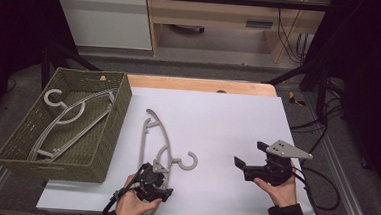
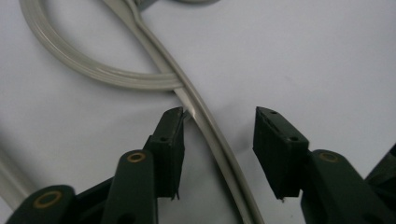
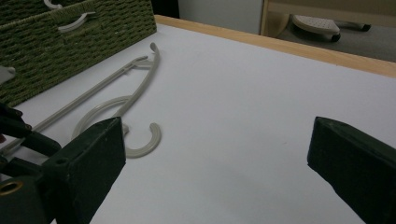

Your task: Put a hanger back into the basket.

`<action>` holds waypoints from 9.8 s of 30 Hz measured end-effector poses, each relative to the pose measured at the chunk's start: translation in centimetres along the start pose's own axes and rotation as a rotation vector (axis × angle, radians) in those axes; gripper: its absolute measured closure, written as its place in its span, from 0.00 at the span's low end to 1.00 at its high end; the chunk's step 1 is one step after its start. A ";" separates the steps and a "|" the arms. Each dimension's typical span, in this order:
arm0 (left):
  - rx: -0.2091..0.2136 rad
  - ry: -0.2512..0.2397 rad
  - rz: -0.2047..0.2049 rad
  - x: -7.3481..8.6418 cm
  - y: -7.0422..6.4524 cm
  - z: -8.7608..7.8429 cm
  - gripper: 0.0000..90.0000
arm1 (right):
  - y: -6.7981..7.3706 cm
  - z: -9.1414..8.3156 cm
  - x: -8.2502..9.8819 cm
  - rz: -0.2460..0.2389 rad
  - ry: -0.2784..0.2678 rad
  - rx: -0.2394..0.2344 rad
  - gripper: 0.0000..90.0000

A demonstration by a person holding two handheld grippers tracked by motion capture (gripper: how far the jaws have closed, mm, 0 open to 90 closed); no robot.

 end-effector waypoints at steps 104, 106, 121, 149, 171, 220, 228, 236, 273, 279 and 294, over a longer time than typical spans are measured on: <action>0.108 -0.143 0.217 -3.0 0.9 -10.5 0.92 | -0.7 -0.6 -0.2 0.007 -0.014 0.009 0.05; 0.114 -0.151 0.217 -3.4 1.2 -11.4 0.92 | -0.7 -0.6 -0.2 0.005 -0.014 0.009 0.05; 0.132 -0.179 0.229 -5.5 5.2 -16.0 0.92 | -0.7 -0.7 -0.3 0.005 -0.026 0.001 0.04; 0.110 -0.173 0.159 -3.8 13.7 -20.3 0.91 | -0.8 -0.7 -0.3 -0.002 -0.024 0.014 0.03; 0.138 -0.115 0.158 -0.1 19.8 -21.6 0.91 | -0.7 -0.3 -0.1 -0.004 -0.014 0.015 0.03; 0.154 0.012 0.013 6.6 25.4 -20.5 0.91 | -0.6 0.1 0.1 -0.007 0.002 0.018 0.03; 0.157 0.028 0.001 6.3 25.5 -20.0 0.91 | -0.7 0.1 0.1 -0.009 -0.001 0.019 0.03; 0.135 0.045 0.026 5.9 25.7 -20.3 0.91 | -0.7 0.1 0.1 -0.006 -0.001 0.019 0.03; 0.020 0.008 0.085 7.4 25.8 -16.7 0.75 | -0.5 0.3 0.2 -0.007 0.007 0.015 0.03; -0.051 0.011 0.121 5.8 25.1 -15.4 0.75 | -0.5 0.3 0.2 -0.008 0.007 0.015 0.03; -0.132 0.042 0.097 5.4 25.4 -13.9 0.91 | -0.6 0.1 0.1 -0.007 0.000 0.018 0.03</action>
Point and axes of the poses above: each handheld gripper's, and its own axes: z roughly forward along the jaws, x roughly out of its underside, y roughly to its left, the point moved 7 cm from there along z, roughly forward along the jaws, and after that the axes turned 7 degrees about z, right-handed, at the moved point
